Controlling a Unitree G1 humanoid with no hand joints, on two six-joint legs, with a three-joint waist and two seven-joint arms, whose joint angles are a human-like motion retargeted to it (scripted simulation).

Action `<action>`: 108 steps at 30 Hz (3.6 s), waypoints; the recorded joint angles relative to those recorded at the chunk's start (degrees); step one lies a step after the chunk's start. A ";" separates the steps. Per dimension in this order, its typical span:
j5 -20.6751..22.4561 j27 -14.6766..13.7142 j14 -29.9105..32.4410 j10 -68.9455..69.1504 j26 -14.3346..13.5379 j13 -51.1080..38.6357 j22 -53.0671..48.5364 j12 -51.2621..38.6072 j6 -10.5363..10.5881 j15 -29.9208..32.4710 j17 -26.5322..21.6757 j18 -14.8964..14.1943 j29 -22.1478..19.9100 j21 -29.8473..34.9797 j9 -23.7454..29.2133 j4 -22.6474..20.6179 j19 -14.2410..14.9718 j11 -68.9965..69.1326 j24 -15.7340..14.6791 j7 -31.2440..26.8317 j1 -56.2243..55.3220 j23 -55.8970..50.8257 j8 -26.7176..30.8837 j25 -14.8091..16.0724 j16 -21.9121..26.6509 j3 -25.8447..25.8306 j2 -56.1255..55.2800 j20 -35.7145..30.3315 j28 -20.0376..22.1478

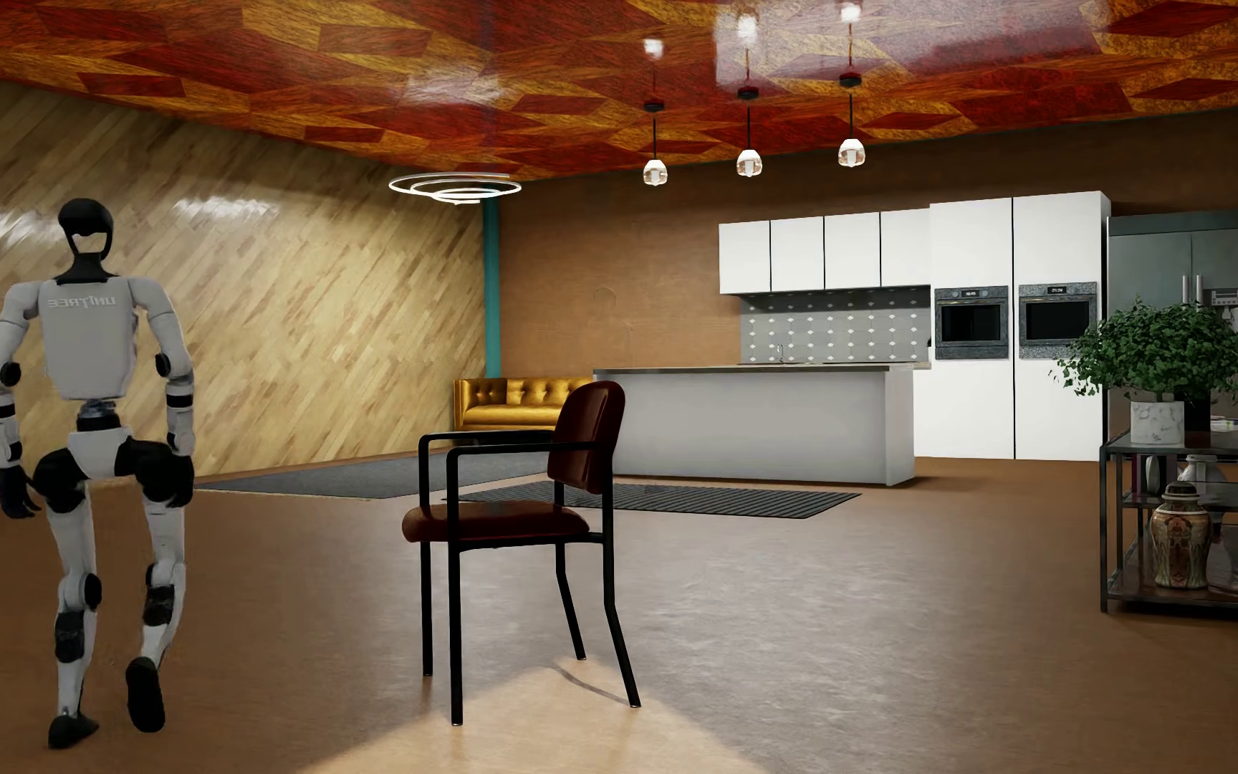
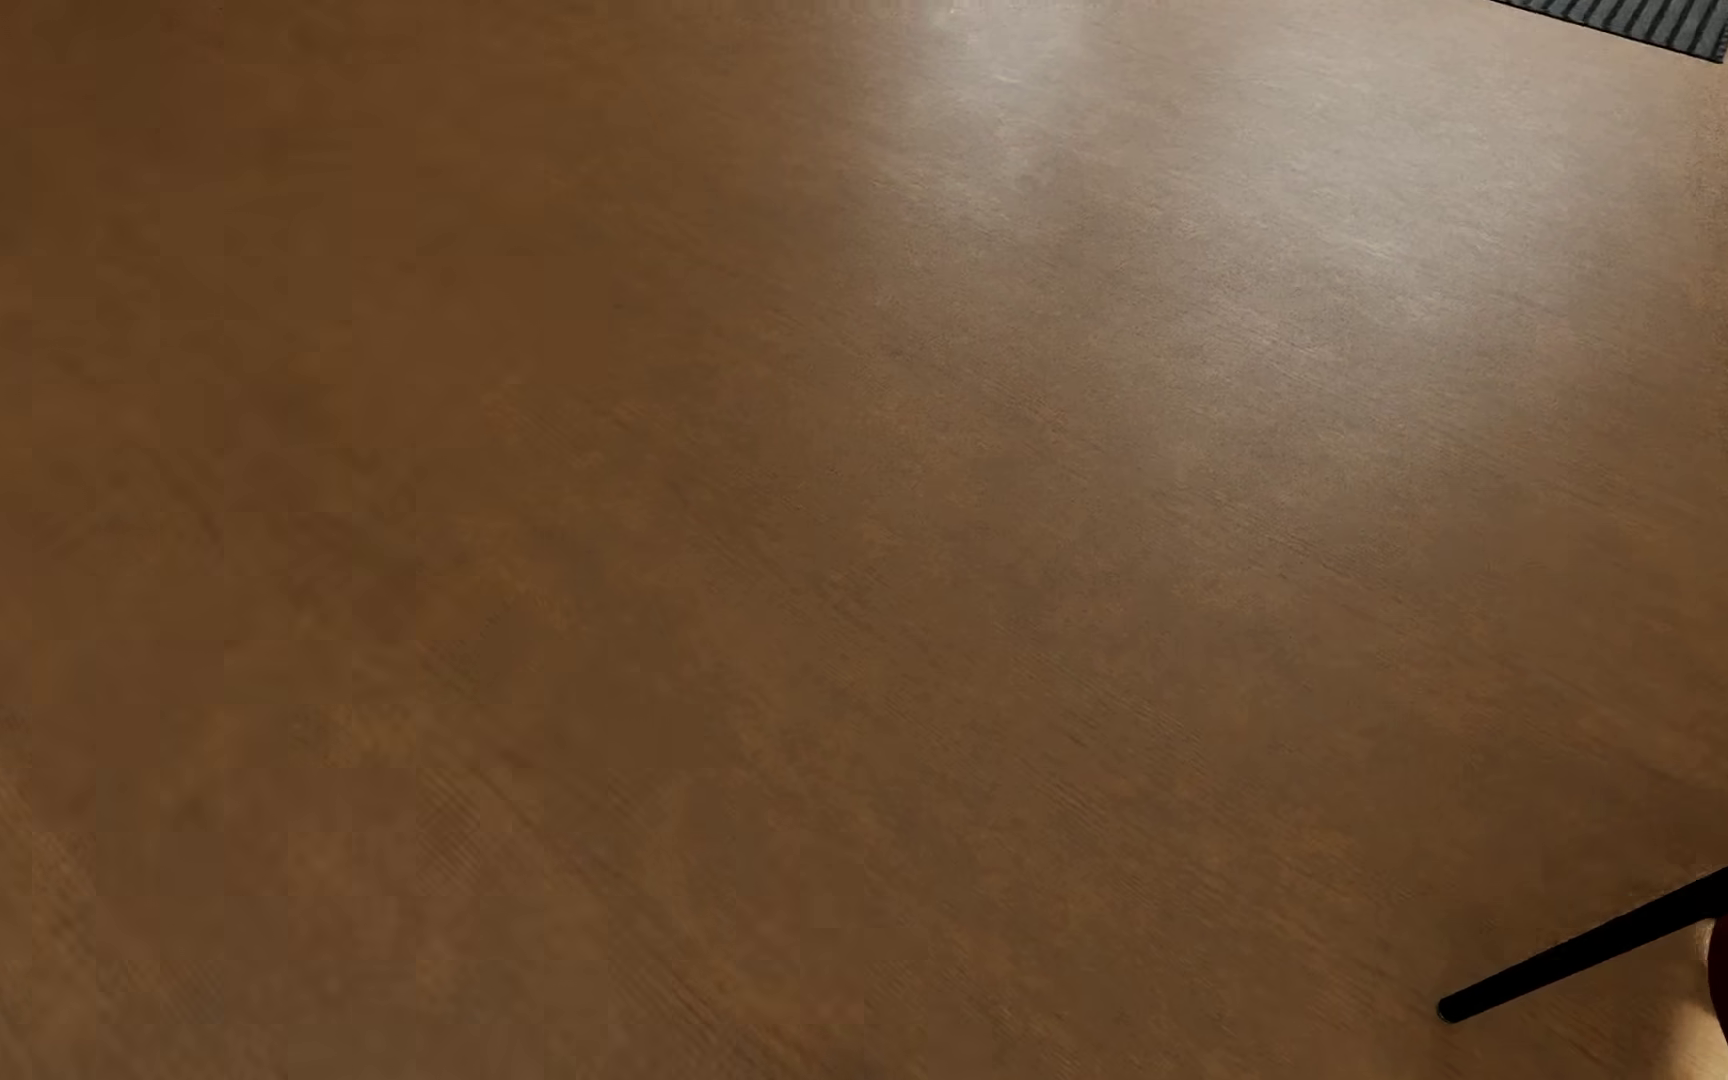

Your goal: Go to the counter

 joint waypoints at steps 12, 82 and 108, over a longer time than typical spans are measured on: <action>7.78 0.00 25.51 20.64 0.00 3.65 -3.07 -3.12 5.65 7.80 -1.33 0.00 0.00 1.91 -2.06 7.37 0.00 -33.72 0.00 0.00 14.90 0.99 0.00 0.00 0.78 -11.12 -13.27 2.43 0.00; -2.66 0.00 11.98 2.75 0.00 -6.70 2.17 7.25 -2.59 -14.68 -2.13 0.00 0.00 -14.88 -4.10 7.11 0.00 -36.96 0.00 0.00 -23.84 -16.75 0.00 0.00 2.44 15.48 35.73 1.43 0.00; 3.76 0.00 13.36 -8.79 0.00 -7.36 0.40 7.39 0.30 -22.52 -3.62 0.00 0.00 -11.97 -2.83 7.31 0.00 -48.56 0.00 0.00 -13.30 -12.29 0.00 0.00 1.90 12.07 25.82 1.04 0.00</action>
